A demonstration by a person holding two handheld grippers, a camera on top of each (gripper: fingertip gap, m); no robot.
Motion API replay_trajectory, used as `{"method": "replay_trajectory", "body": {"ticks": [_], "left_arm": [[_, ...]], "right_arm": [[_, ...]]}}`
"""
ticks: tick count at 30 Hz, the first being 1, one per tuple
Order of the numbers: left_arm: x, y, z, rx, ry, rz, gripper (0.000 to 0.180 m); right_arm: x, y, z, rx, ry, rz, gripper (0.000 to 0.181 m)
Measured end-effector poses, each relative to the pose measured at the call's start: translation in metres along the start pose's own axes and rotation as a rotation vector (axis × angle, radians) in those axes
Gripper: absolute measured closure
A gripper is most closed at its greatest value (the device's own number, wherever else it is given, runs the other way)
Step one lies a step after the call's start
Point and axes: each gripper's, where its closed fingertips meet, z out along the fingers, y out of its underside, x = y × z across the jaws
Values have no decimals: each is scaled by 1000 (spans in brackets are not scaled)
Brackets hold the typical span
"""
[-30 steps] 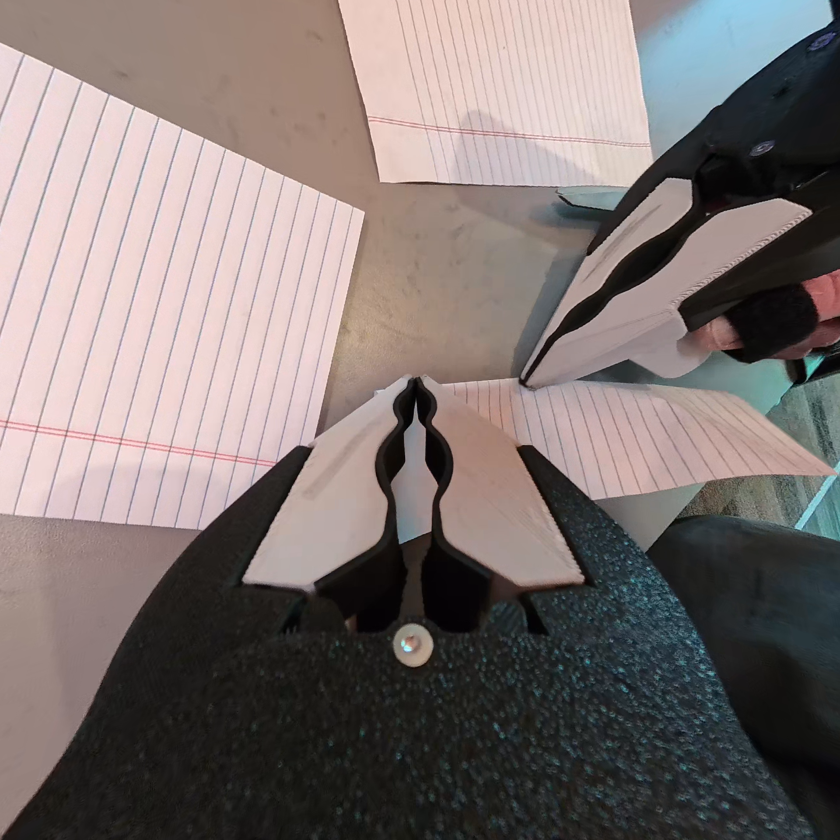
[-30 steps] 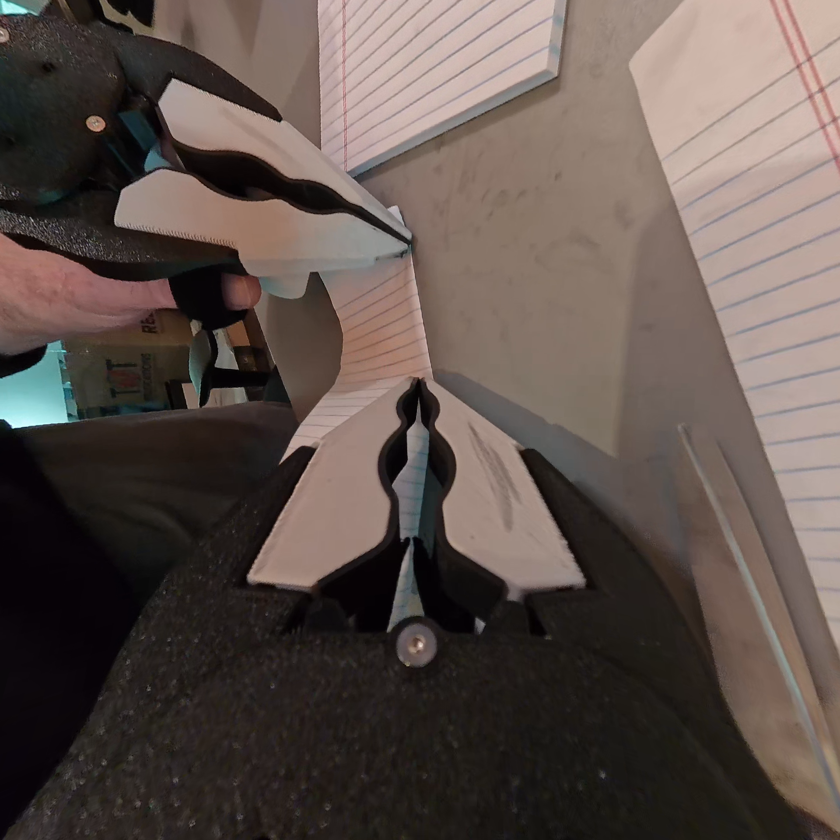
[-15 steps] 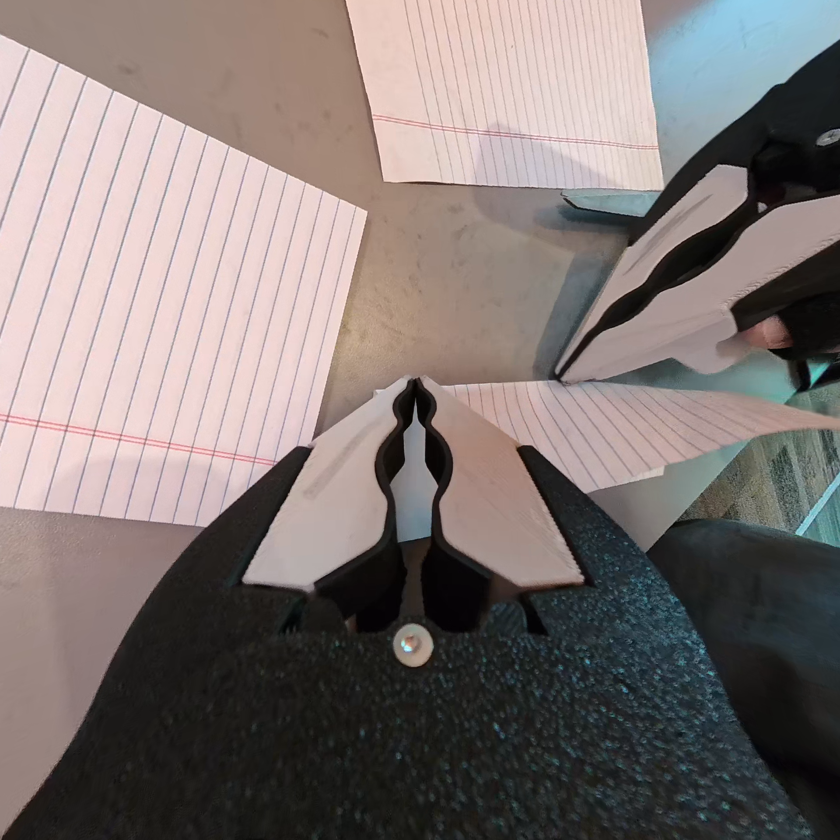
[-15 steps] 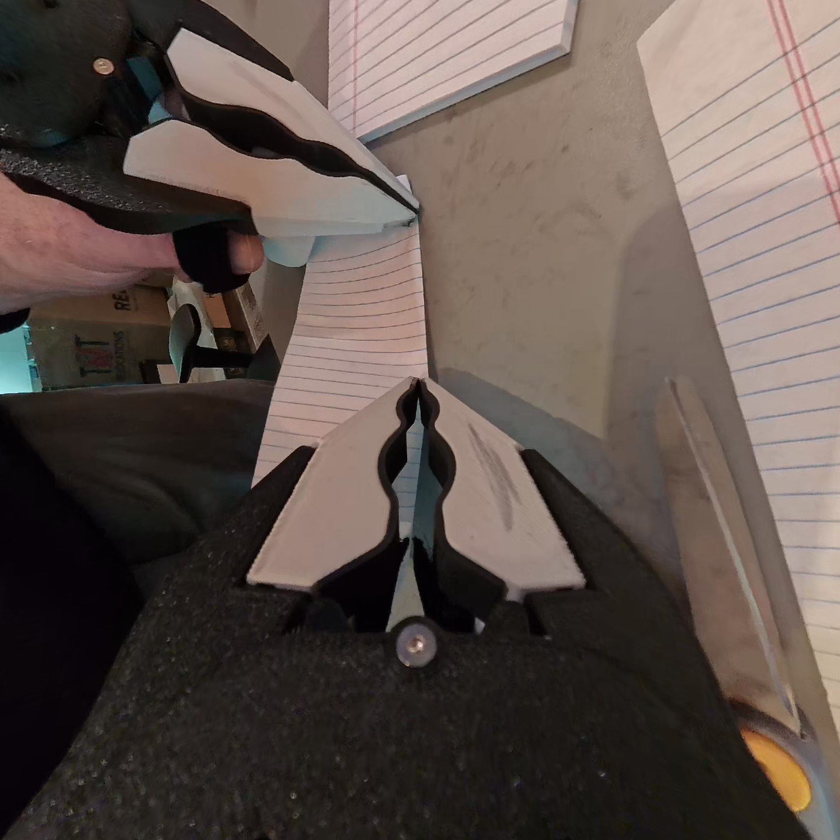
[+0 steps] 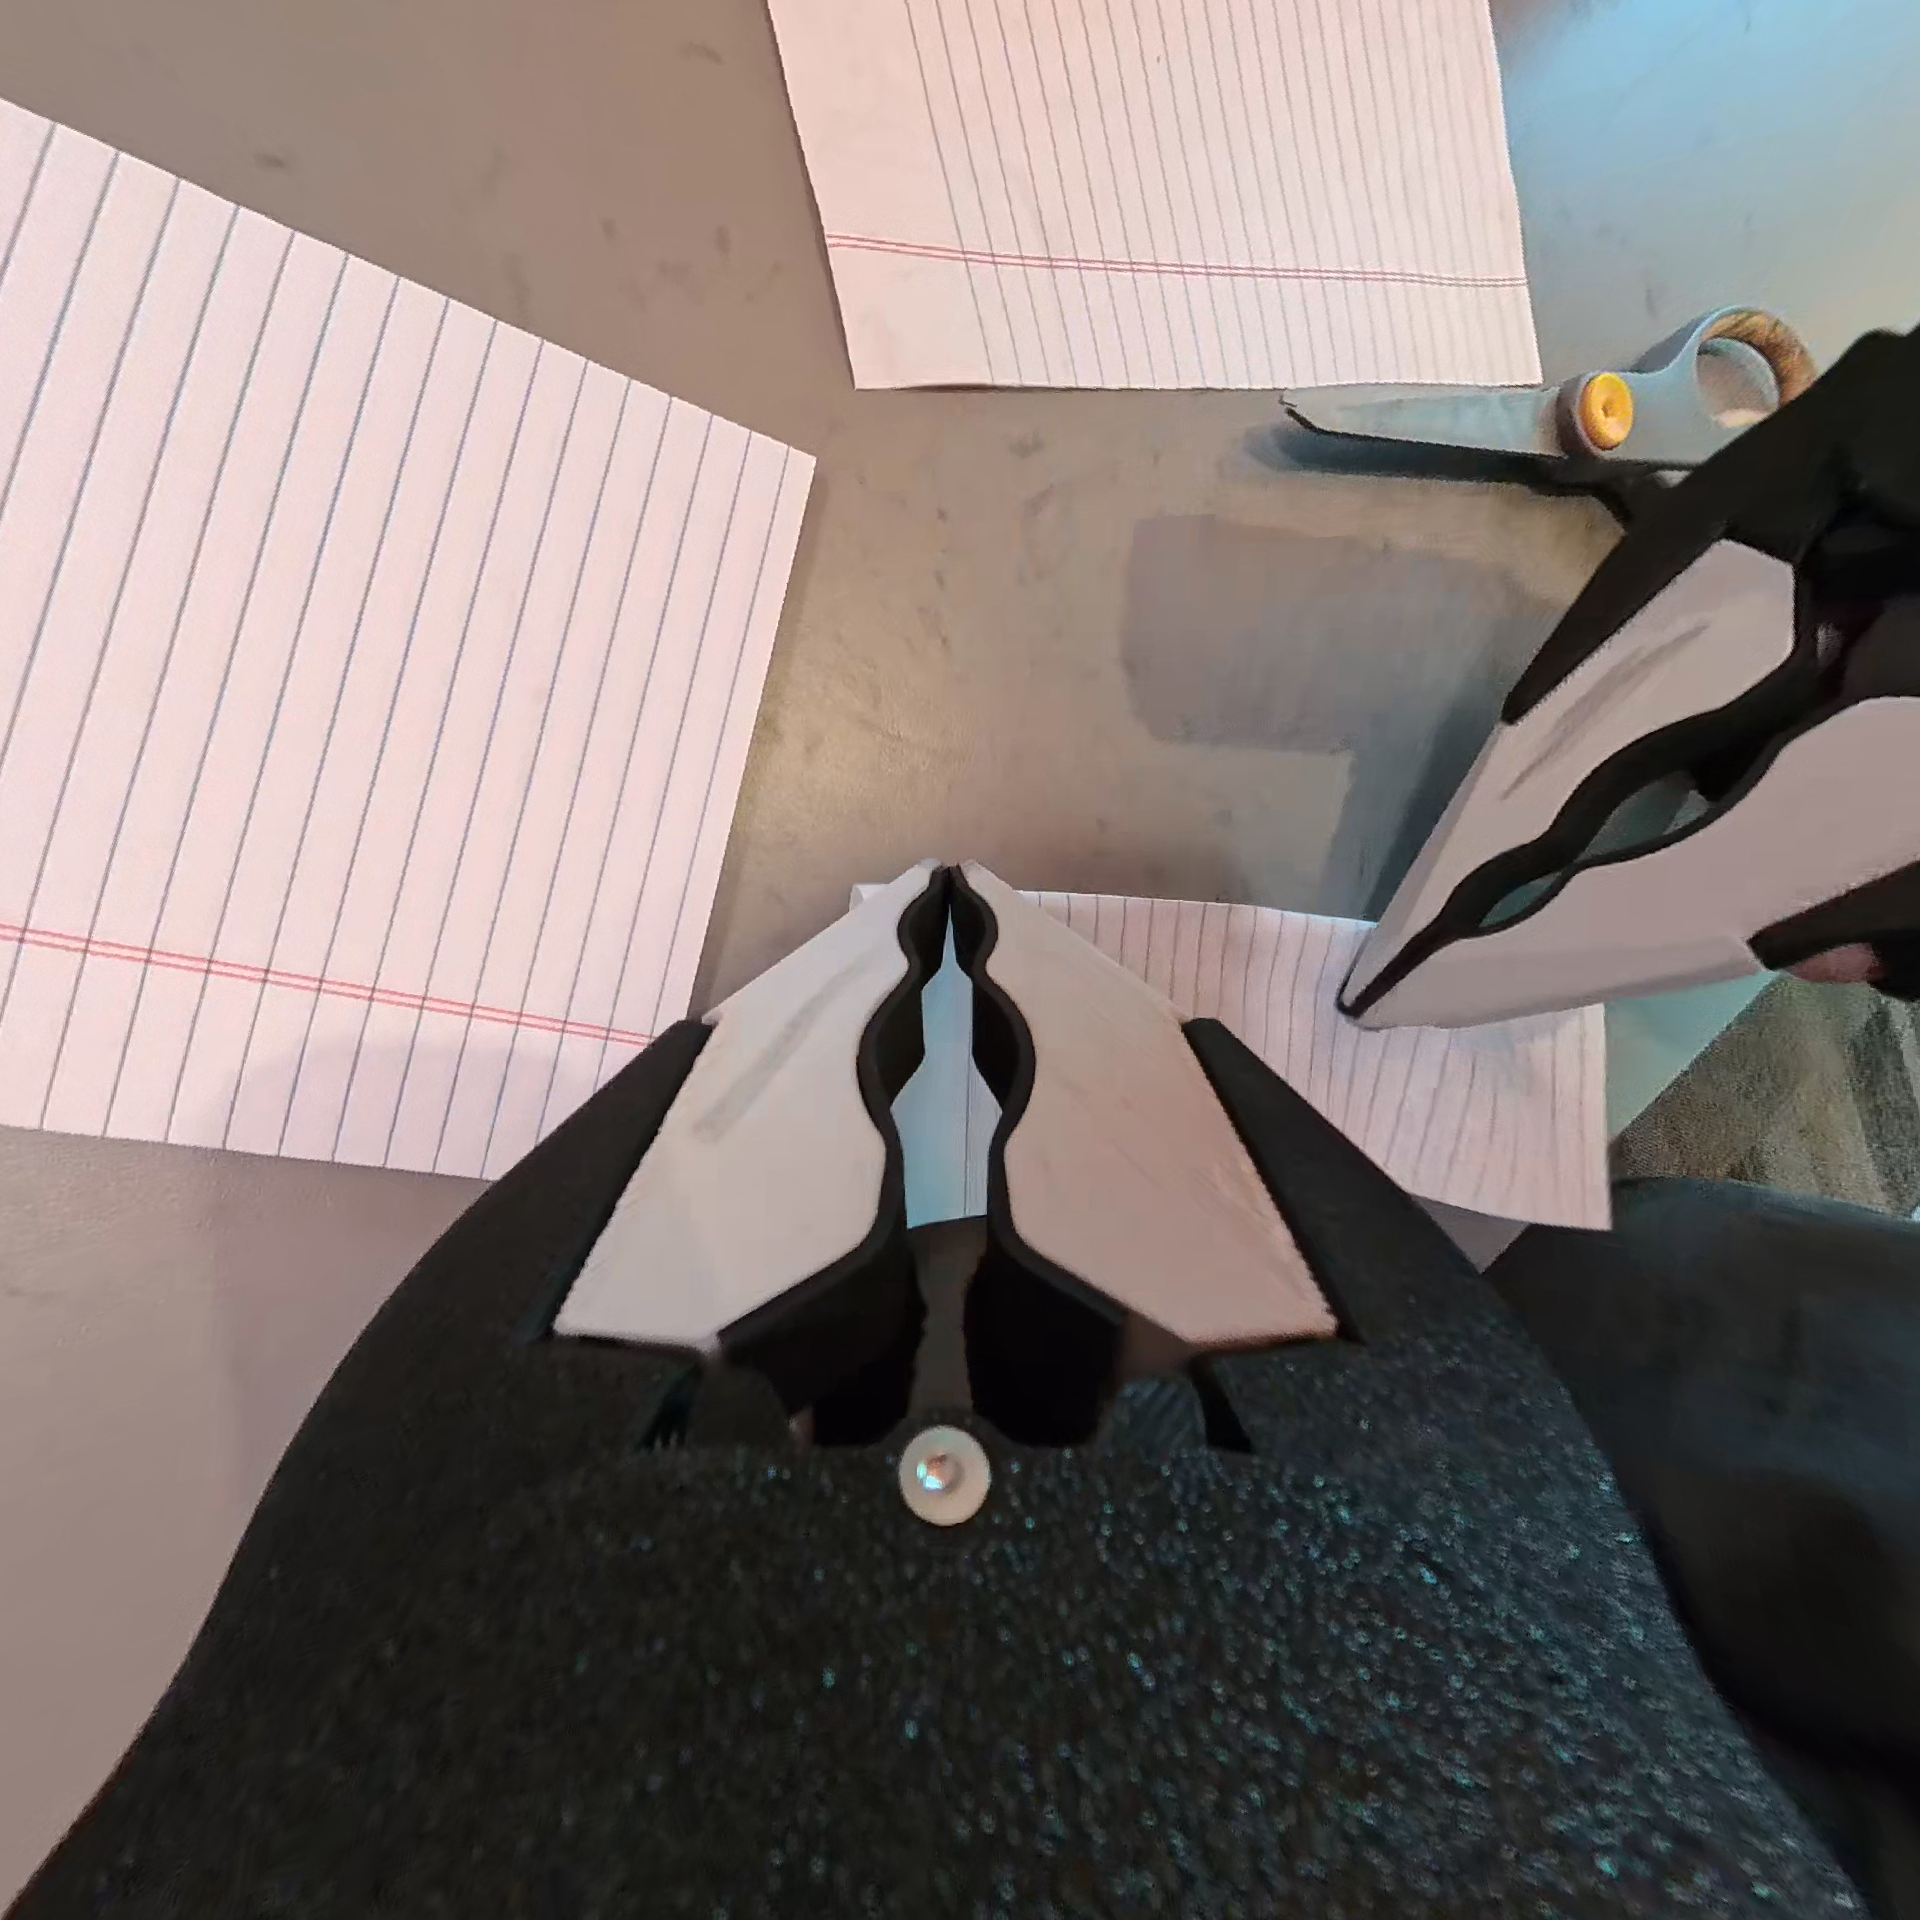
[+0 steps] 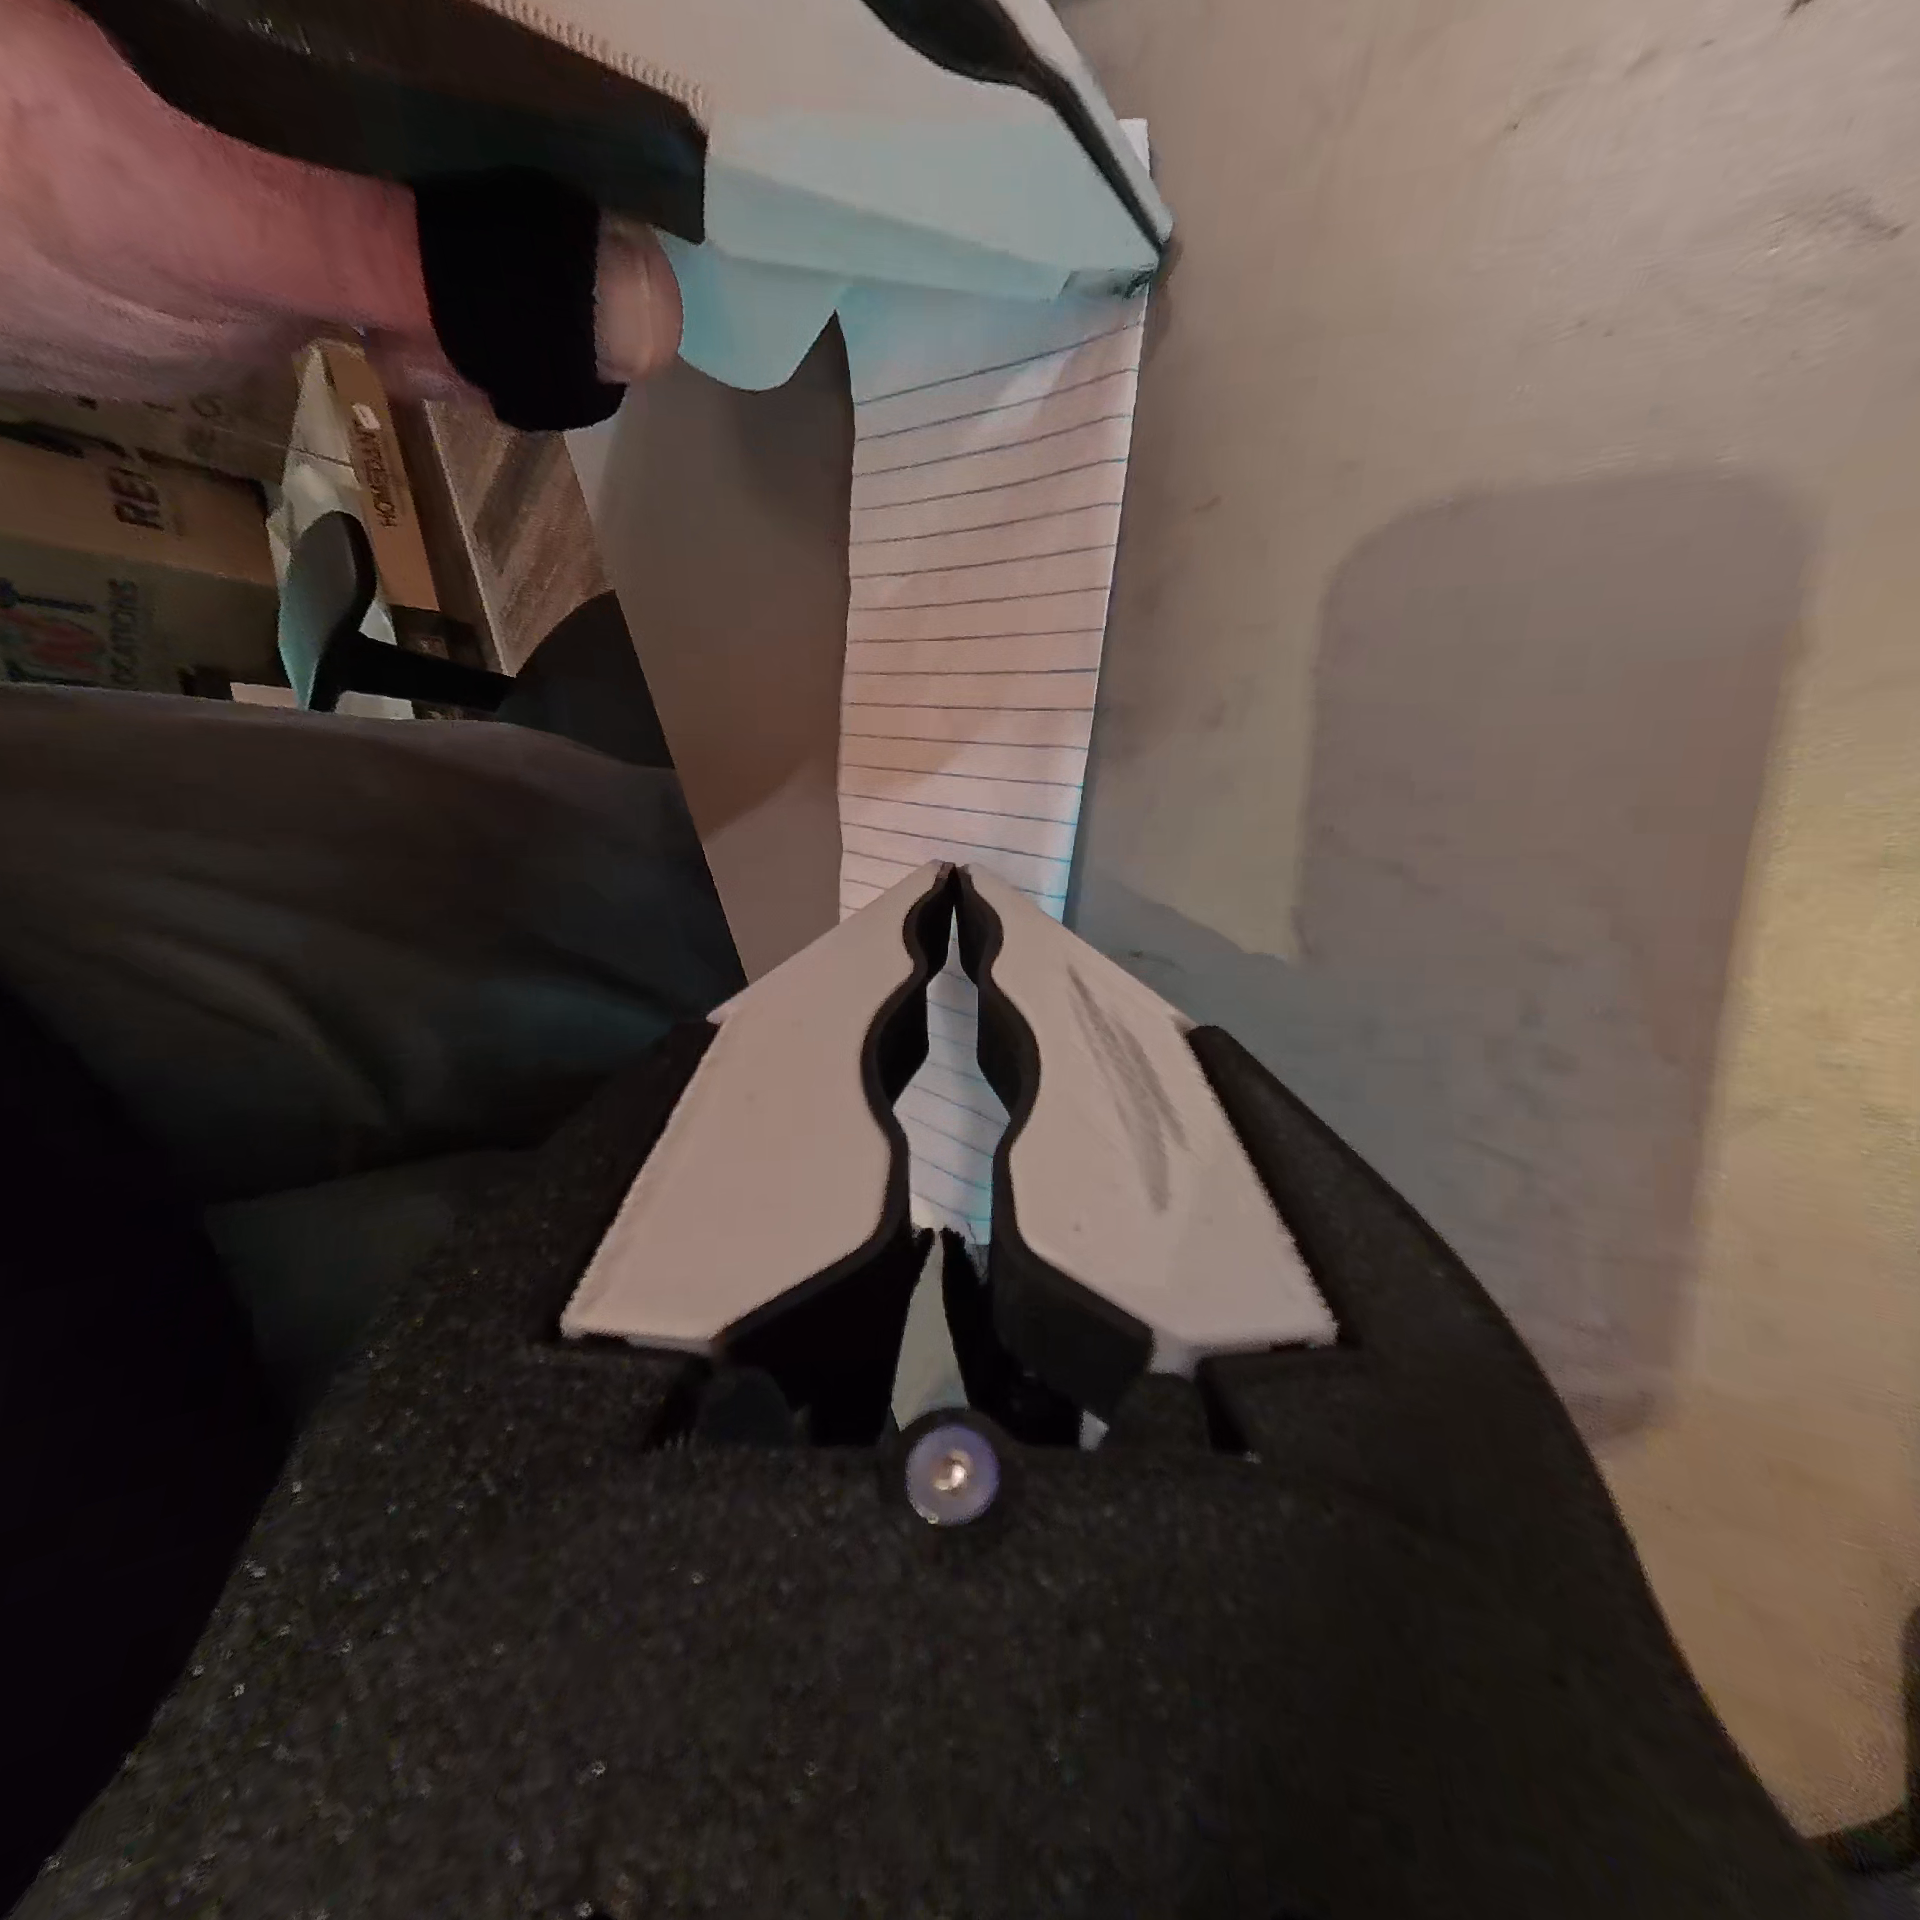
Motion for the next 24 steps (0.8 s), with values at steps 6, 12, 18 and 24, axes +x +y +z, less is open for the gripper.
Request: {"method": "replay_trajectory", "body": {"ticks": [6,12,18,24], "left_arm": [[0,0,0,-5,-8,8,180],[0,0,0,-3,-8,14,180],[0,0,1,-3,-10,19,180],[8,-4,-5,8,-33,80,174]], "right_arm": [[2,-1,-5,19,19,21,181],[10,-2,-14,37,-1,87,181],[20,-2,-22,78,-30,194,181],[24,-1,-21,73,-32,223,181]]}}
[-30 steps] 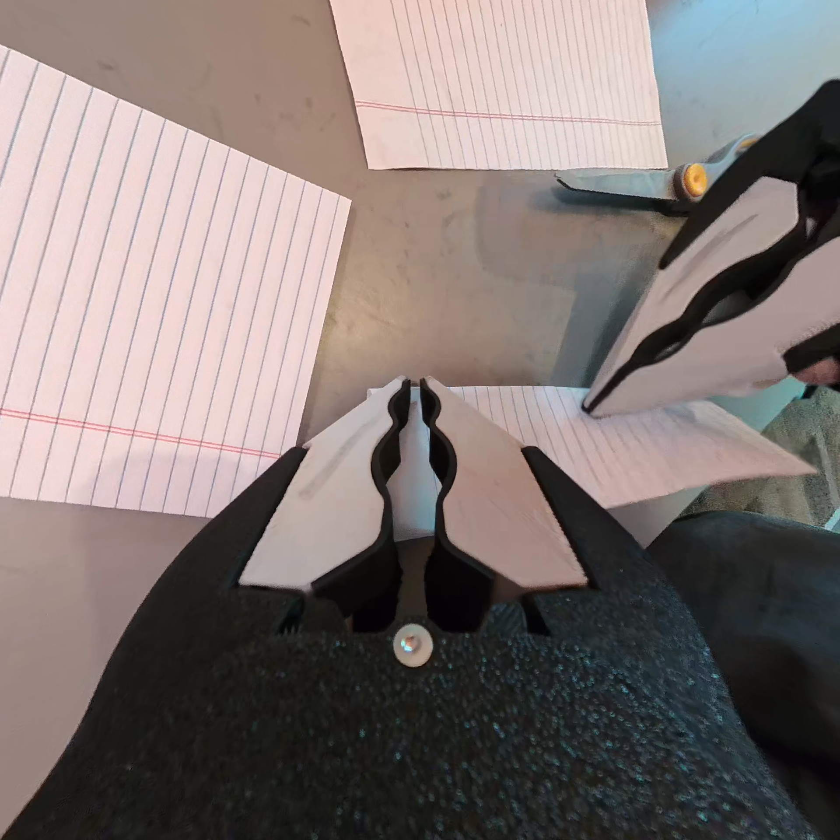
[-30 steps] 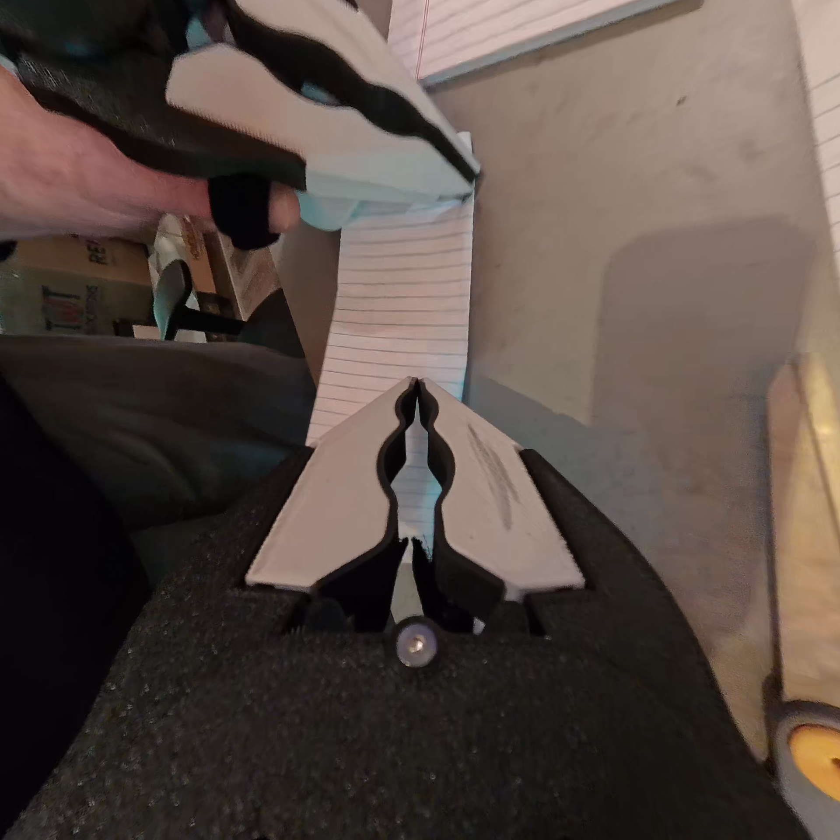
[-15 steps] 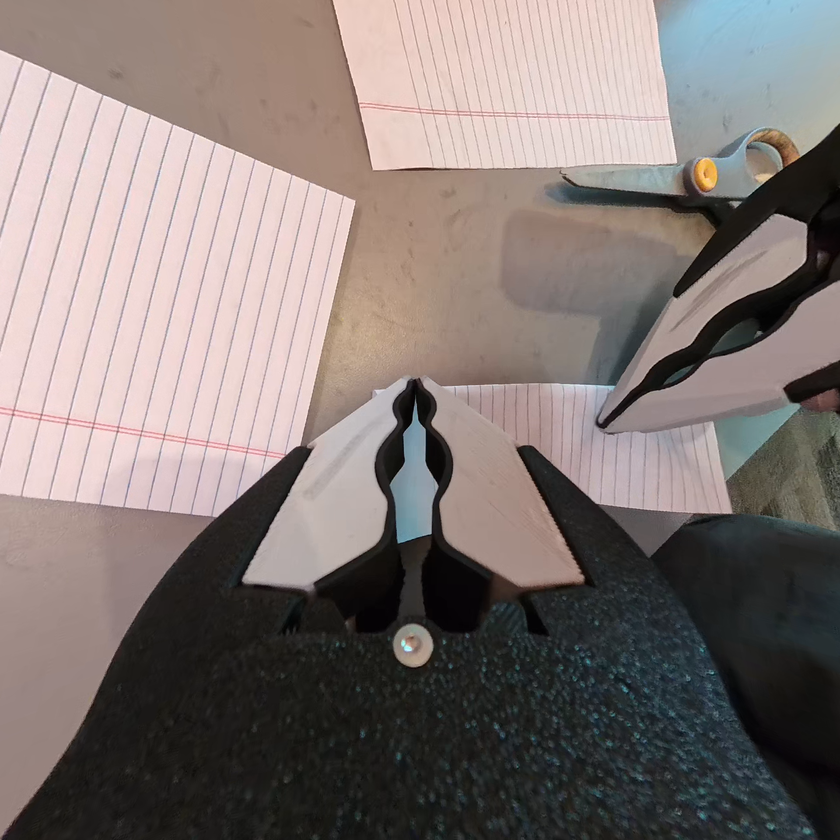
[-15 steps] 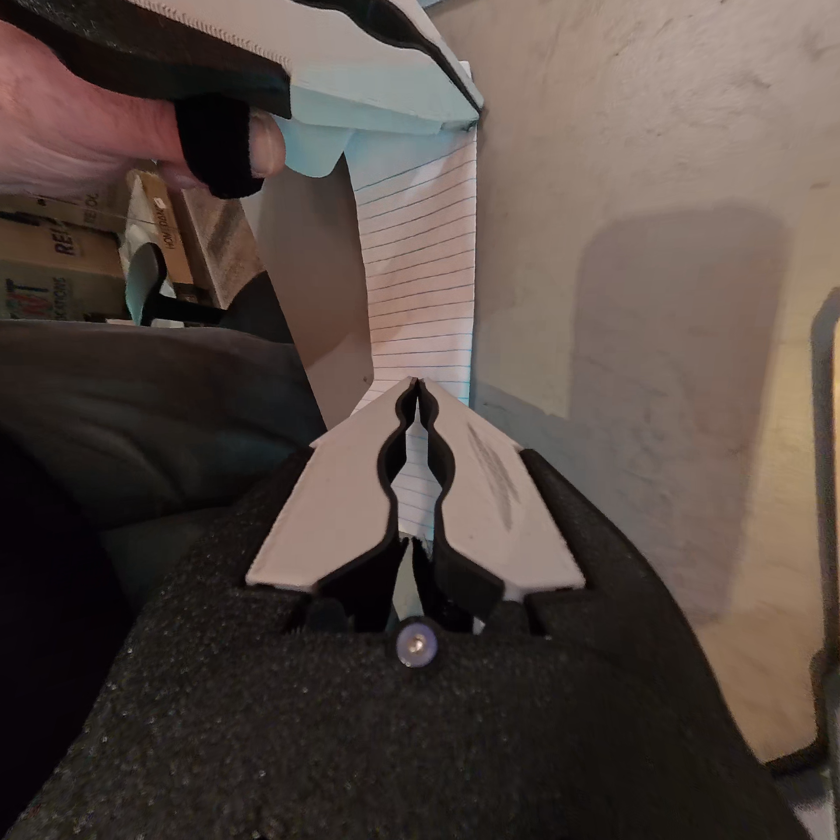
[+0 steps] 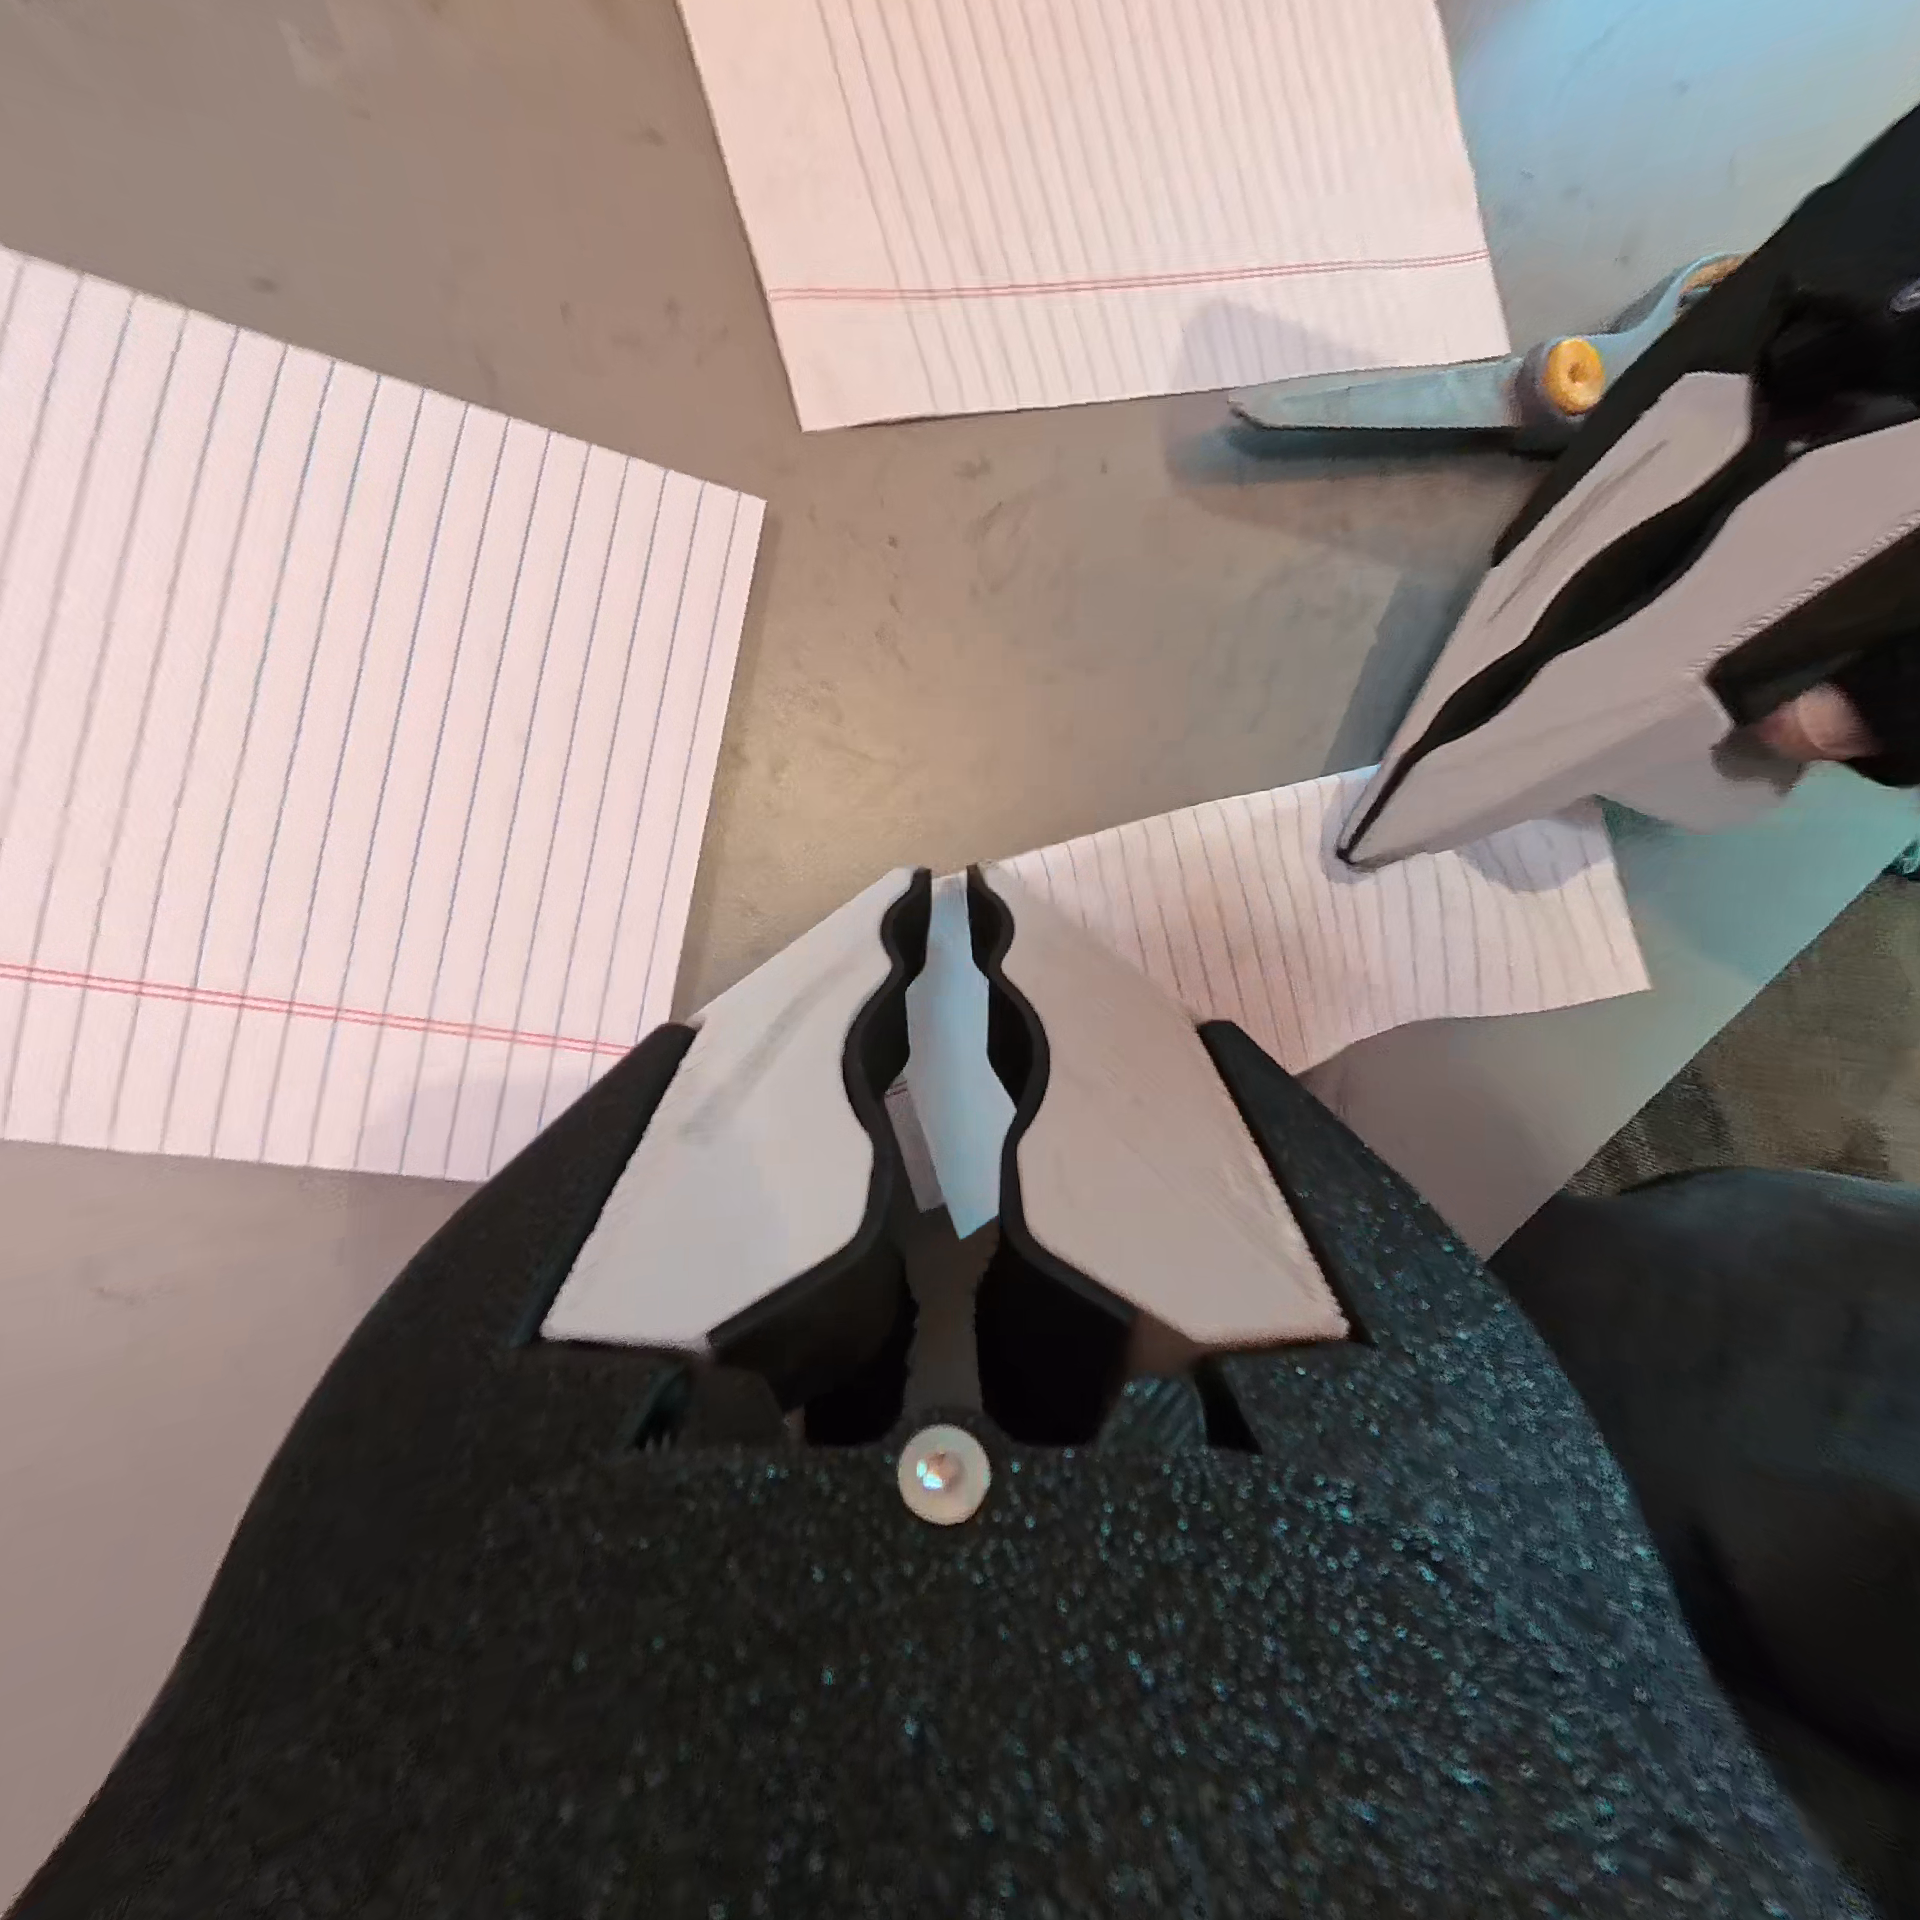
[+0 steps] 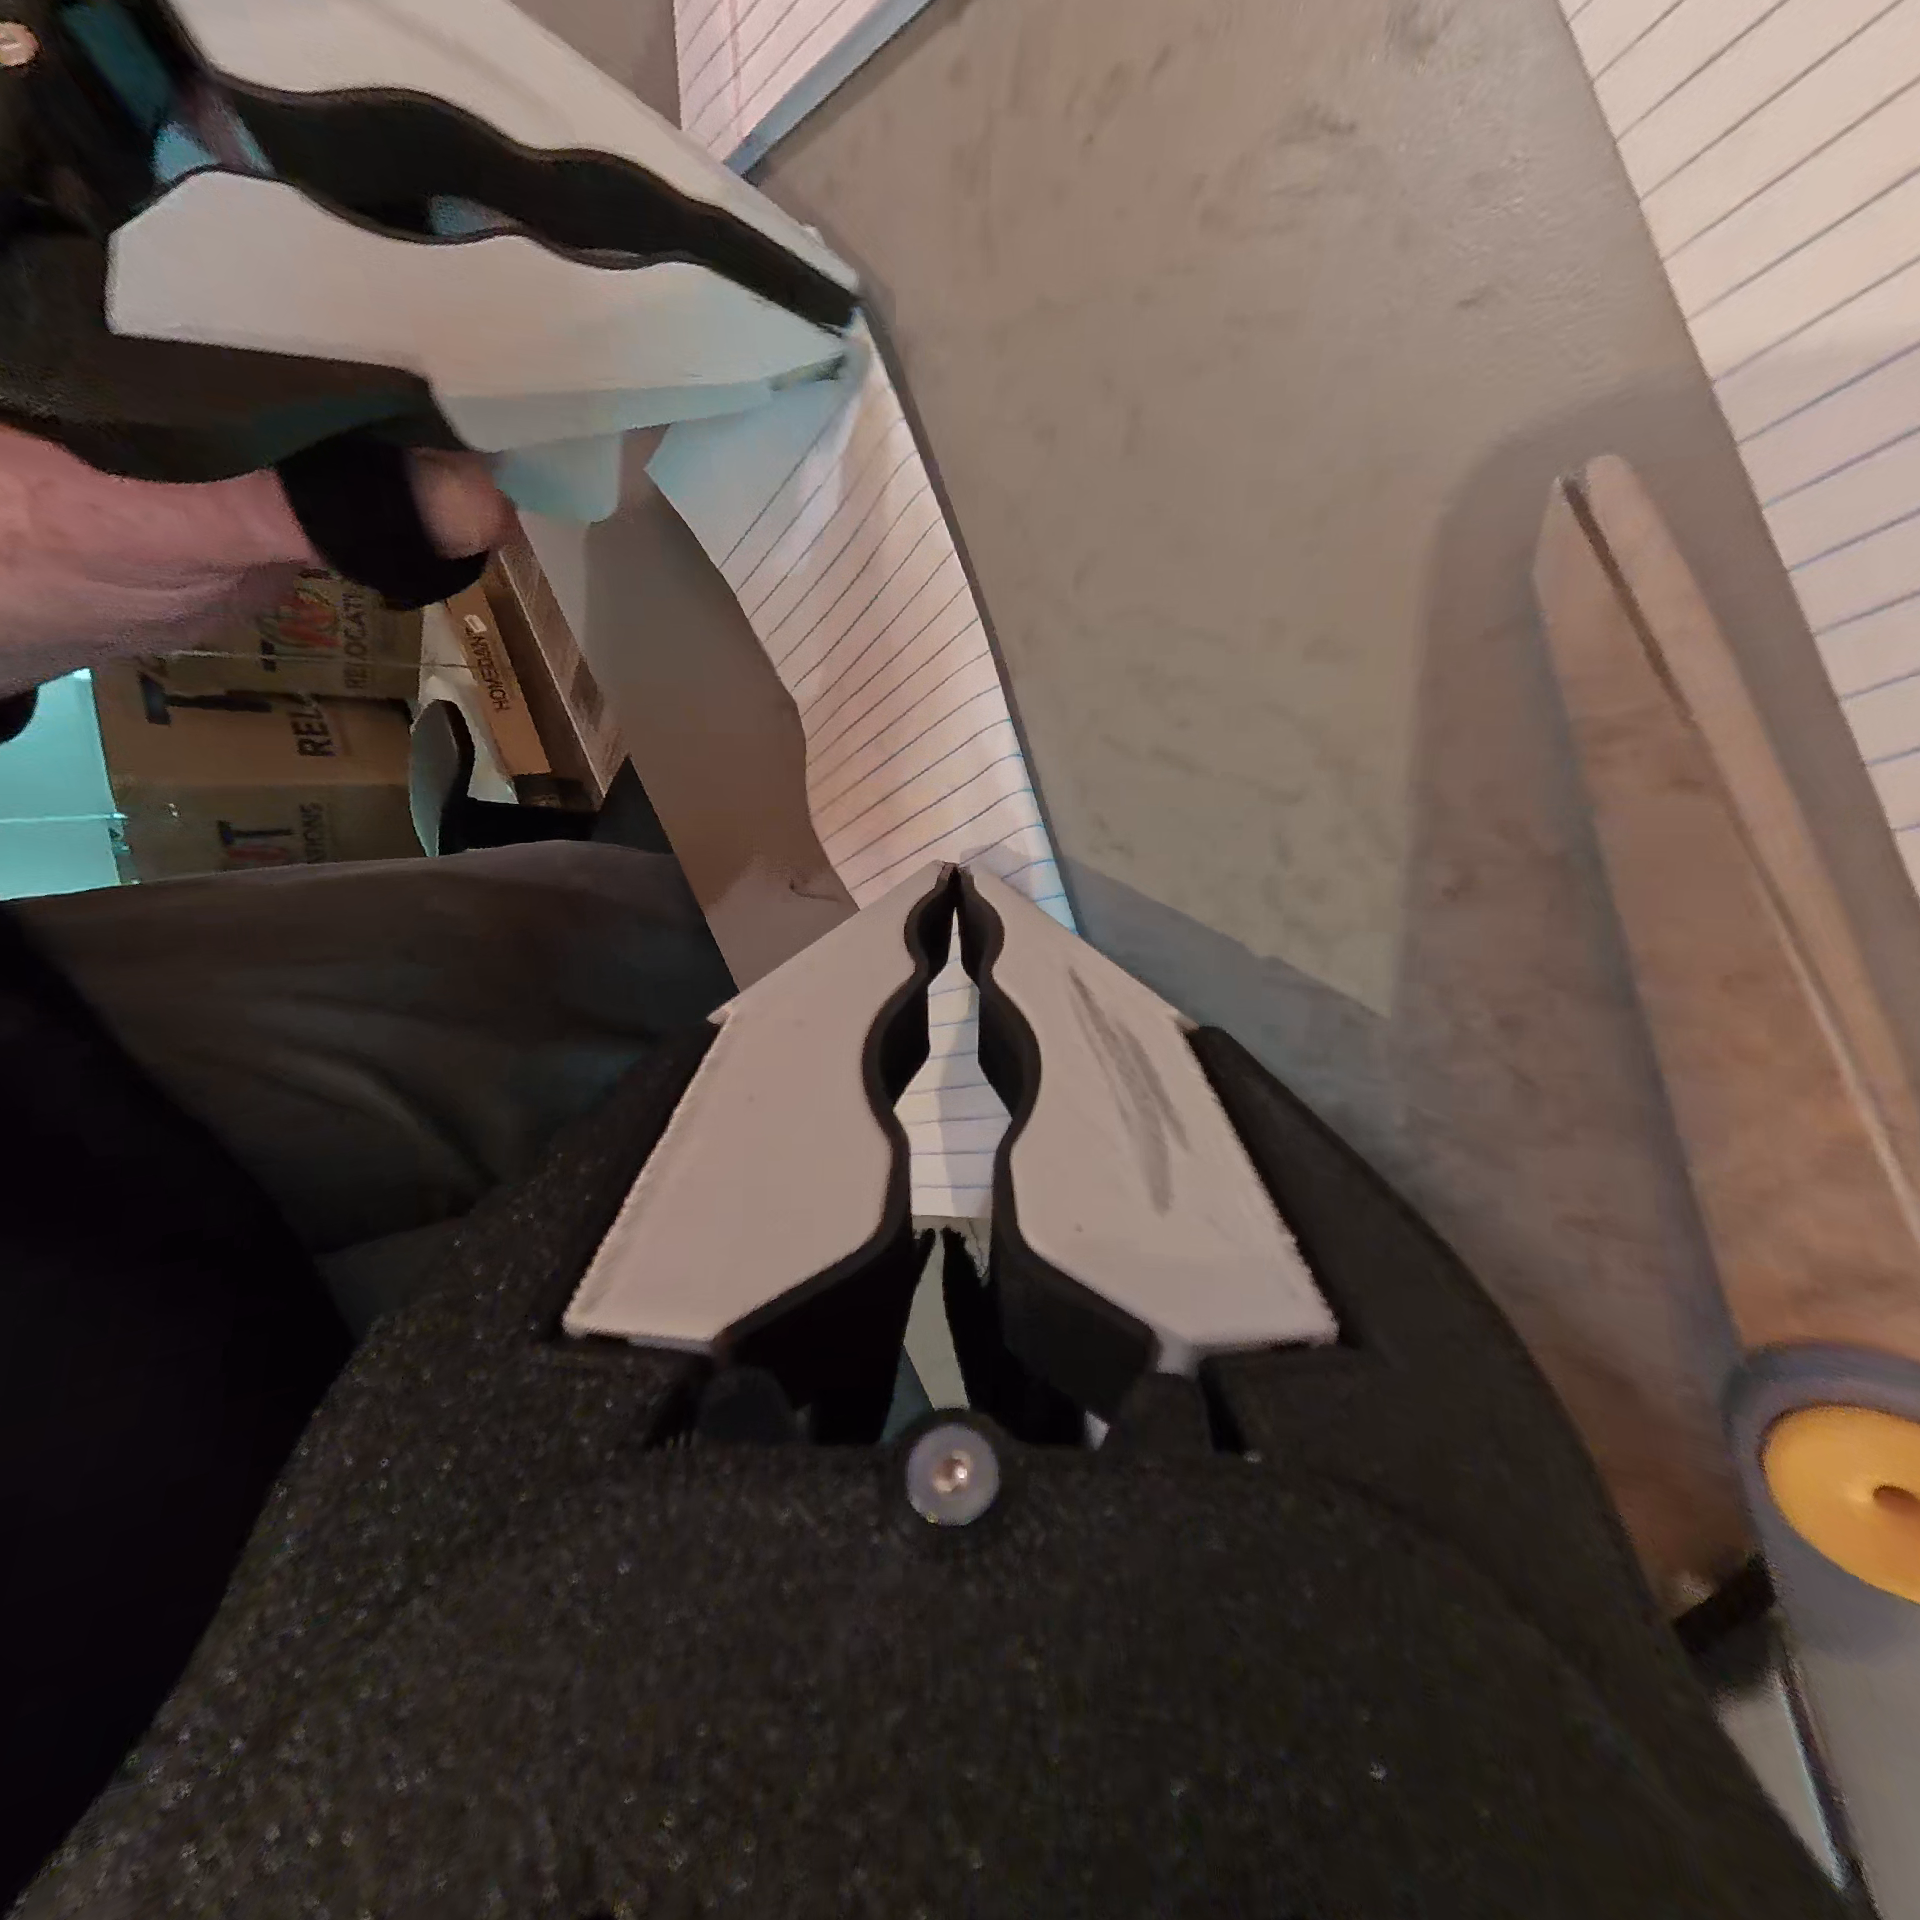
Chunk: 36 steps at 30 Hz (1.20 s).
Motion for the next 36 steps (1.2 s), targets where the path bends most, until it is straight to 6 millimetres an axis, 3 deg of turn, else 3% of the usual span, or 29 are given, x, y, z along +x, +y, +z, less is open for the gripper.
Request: {"method": "replay_trajectory", "body": {"ticks": [3,8,13,19,27,36], "left_arm": [[17,-6,-6,22,21,56,172],[39,4,3,-27,23,153,172],[19,11,13,-75,-89,170,176],[13,8,13,-88,-78,220,180],[12,7,13,-81,-59,227,180],[11,6,14,-95,-59,247,180]], "right_arm": [[1,0,1,1,-14,28,181],[-1,0,4,-10,-23,39,181],[-10,3,10,0,-62,95,181],[-14,1,8,7,-56,83,181],[-2,3,-8,-64,-4,38,181],[6,-10,-28,-4,17,23,181]]}}
